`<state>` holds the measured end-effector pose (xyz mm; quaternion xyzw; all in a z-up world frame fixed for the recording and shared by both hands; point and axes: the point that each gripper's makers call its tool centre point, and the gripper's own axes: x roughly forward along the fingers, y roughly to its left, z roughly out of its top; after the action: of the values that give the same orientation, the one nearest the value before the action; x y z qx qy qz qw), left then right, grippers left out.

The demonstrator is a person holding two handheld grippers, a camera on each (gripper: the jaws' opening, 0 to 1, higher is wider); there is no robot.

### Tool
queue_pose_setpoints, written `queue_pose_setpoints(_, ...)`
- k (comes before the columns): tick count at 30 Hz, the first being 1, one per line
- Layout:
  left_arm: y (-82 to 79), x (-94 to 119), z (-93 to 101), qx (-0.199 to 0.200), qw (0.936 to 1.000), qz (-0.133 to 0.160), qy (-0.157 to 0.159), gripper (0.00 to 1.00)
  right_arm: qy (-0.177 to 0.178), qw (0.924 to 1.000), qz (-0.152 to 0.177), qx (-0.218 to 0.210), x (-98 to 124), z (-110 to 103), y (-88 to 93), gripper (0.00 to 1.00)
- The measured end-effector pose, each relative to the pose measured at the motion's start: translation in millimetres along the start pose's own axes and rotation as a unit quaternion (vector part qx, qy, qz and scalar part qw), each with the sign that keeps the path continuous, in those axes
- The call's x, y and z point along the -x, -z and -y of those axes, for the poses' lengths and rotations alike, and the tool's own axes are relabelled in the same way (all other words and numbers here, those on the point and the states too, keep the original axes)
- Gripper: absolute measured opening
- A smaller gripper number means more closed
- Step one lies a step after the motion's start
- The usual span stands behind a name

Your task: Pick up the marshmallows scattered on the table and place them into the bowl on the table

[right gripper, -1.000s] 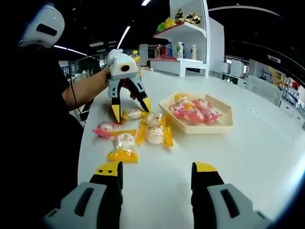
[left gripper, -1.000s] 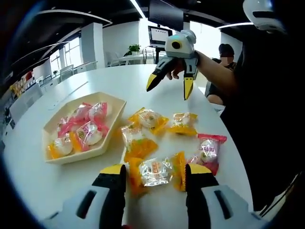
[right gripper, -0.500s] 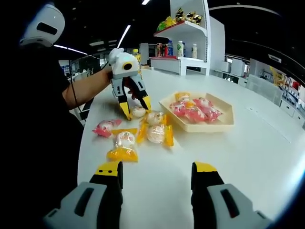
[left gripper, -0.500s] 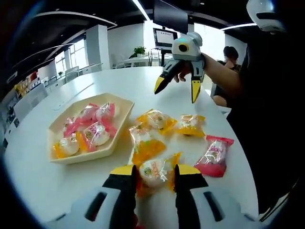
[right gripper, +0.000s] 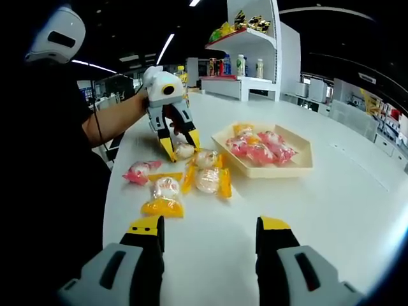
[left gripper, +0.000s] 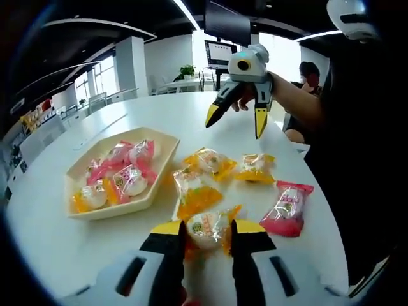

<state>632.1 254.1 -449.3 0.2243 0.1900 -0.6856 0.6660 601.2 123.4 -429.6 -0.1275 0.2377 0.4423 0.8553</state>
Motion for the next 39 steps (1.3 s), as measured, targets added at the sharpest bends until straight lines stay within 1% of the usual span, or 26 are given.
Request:
queue_pose_setpoints(1, -0.3, 0, 2.0, -0.007, 1.0000, 0.004, 0.003, 0.27, 0.000, 1.0000, 0.000, 0.000, 0, 0, 0.0, 0.56)
queue_pose_setpoints(2, -0.2, 0, 3.1, -0.001, 1.0000, 0.005, 0.006, 0.27, 0.000, 1.0000, 0.000, 0.000, 0, 0, 0.2, 0.56)
queue_pose_setpoints(8, -0.7, 0, 2.3, -0.005, 1.0000, 0.006, 0.003, 0.28, 0.001, 1.0000, -0.002, 0.000, 1, 1, 1.4, 0.56)
queue_pose_setpoints(11, -1.0, 0, 0.6, 0.001, 1.0000, 0.008, 0.001, 0.28, -0.001, 1.0000, 0.002, -0.005, 0, 1, 0.8, 0.56)
queue_pose_setpoints(16, -1.3, 0, 0.7, 0.004, 1.0000, 0.009, -0.001, 0.28, -0.001, 1.0000, 0.000, -0.006, 0, 0, 2.9, 0.56)
queue_pose_setpoints(24, -4.3, 1, 3.2, 0.001, 0.9999, 0.017, 0.003, 0.28, -0.001, 1.0000, 0.001, -0.007, 0, 0, 3.0, 0.56)
queue_pose_setpoints(28, -14.2, 6, 5.5, -0.001, 0.9992, 0.040, 0.007, 0.28, -0.003, 1.0000, 0.002, -0.007, 0, -1, 2.6, 0.56)
queue_pose_setpoints(29, -19.9, 7, 4.9, -0.007, 0.9985, 0.054, 0.004, 0.28, -0.003, 1.0000, 0.002, -0.008, -1, -1, 2.5, 0.56)
queue_pose_setpoints(31, -26.8, 10, 4.7, -0.005, 0.9973, 0.073, 0.005, 0.28, -0.003, 1.0000, 0.003, -0.008, -1, 0, 2.2, 0.56)
queue_pose_setpoints(39, -39.3, 16, 9.9, -0.011, 0.9944, 0.104, 0.014, 0.28, -0.003, 0.9999, 0.001, -0.010, -1, 1, 4.4, 0.56)
